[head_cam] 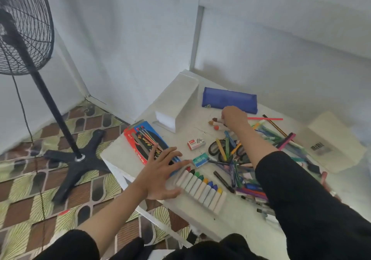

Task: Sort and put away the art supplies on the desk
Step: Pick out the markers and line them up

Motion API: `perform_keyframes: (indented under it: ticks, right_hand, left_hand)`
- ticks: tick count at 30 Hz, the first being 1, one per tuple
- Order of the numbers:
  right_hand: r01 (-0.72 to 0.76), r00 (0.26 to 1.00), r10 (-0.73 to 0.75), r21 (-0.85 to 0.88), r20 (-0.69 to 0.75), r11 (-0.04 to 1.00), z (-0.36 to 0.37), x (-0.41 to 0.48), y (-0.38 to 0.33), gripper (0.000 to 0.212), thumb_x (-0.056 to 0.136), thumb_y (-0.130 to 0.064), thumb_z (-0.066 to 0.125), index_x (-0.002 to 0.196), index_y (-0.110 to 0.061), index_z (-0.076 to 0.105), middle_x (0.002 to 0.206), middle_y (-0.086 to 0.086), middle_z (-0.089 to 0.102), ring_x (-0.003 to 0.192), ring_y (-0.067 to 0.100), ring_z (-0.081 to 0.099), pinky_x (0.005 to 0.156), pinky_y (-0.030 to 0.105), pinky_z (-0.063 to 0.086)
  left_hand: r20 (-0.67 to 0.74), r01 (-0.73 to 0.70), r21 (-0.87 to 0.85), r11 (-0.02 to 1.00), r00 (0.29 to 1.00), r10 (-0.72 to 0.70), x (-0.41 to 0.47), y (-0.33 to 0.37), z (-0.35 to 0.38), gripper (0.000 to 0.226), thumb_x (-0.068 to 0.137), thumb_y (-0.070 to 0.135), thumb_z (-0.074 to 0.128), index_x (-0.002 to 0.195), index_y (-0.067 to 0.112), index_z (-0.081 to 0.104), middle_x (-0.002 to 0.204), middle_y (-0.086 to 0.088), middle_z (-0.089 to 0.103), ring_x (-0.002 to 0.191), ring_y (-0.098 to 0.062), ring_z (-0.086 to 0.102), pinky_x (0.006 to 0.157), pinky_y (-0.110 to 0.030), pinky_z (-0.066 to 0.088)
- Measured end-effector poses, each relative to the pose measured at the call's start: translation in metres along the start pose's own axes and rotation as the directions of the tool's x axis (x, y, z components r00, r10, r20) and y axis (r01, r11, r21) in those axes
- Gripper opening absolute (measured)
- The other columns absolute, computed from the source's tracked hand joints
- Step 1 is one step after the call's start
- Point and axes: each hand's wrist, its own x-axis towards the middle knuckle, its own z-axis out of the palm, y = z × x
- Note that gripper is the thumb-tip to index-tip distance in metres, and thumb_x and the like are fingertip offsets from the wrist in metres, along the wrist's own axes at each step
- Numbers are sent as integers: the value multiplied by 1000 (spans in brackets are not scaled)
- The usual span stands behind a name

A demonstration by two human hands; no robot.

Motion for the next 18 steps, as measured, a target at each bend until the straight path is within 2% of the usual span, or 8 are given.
perform_keyframes:
  ticks: [4, 7, 10, 15, 18]
  right_hand:
    - [-4, 999, 8, 102, -43, 995, 3, 2, 5, 22, 92, -4, 45, 104, -10, 62, 108, 9, 62, 98, 29, 58, 78, 36, 44]
    - [1, 992, 32, 272, -119, 962, 7, 0, 8, 19, 93, -8, 46, 104, -13, 61, 106, 8, 64, 97, 28, 58, 74, 33, 43]
    - [20, 977, 82, 463, -198, 886, 9, -10, 9, 14, 95, -17, 49, 100, -11, 61, 98, 8, 66, 88, 26, 59, 70, 34, 46]
    - [-7, 894, 309, 682, -323, 731, 8, -50, 7, 15, 94, -17, 53, 95, -4, 62, 91, 10, 64, 81, 24, 57, 69, 32, 42]
    - [-46, 838, 453, 789, -303, 612, 8, -82, 6, 14, 91, -15, 59, 97, -3, 64, 90, 9, 64, 82, 19, 56, 72, 24, 39]
  left_hand:
    - [-2, 1, 1, 1000, 1000, -1, 0, 0, 1, 75, 77, 73, 41, 144, 46, 23, 141, 3, 40, 141, -20, 17, 113, -51, -10]
    - [1, 1, 9, 1000, 1000, -1, -1, -2, 4, 76, 76, 74, 42, 144, 46, 23, 140, 4, 40, 142, -21, 17, 113, -54, -6]
    - [0, -9, 10, 1000, 1000, 9, -1, -3, 4, 76, 76, 75, 39, 144, 44, 25, 140, 4, 42, 142, -20, 18, 113, -55, -3]
    - [-31, -44, 11, 999, 999, 44, -2, -6, 7, 76, 76, 72, 43, 144, 38, 33, 136, 5, 46, 139, -18, 23, 115, -51, -4]
    - [-59, -77, -8, 997, 995, 77, -1, -8, 9, 75, 76, 70, 45, 142, 35, 38, 132, 5, 47, 137, -18, 26, 115, -50, -1]
